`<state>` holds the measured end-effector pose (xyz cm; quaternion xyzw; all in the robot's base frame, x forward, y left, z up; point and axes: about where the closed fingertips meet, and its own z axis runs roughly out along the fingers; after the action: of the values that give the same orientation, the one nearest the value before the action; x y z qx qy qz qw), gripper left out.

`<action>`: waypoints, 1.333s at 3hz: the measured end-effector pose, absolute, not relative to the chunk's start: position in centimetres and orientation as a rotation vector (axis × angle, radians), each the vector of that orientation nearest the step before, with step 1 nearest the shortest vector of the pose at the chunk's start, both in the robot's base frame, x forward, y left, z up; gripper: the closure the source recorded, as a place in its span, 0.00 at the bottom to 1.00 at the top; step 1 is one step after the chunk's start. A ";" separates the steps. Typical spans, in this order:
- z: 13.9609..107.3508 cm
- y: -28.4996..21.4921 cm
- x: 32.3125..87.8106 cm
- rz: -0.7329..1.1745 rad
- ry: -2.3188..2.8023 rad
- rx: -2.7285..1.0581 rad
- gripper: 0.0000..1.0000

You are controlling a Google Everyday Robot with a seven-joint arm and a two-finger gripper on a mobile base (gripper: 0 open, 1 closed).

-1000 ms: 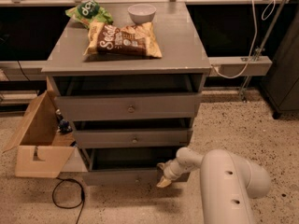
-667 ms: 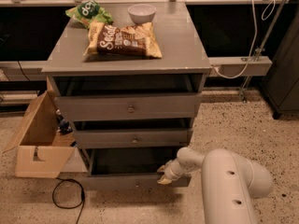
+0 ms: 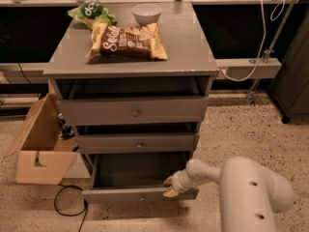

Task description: Open bottom drawer

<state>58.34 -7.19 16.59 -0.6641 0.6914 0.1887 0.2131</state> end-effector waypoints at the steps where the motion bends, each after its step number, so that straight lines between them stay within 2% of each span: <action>1: 16.3 -6.8 54.8 0.563 1.920 -1.763 1.00; 4: 16.3 -6.6 53.3 0.590 1.916 -1.726 1.00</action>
Offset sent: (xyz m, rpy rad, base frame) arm -0.1894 -0.0053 -0.0662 0.3786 0.0109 -0.2242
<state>53.31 -6.63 16.26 -0.6326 0.7019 0.2162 0.2456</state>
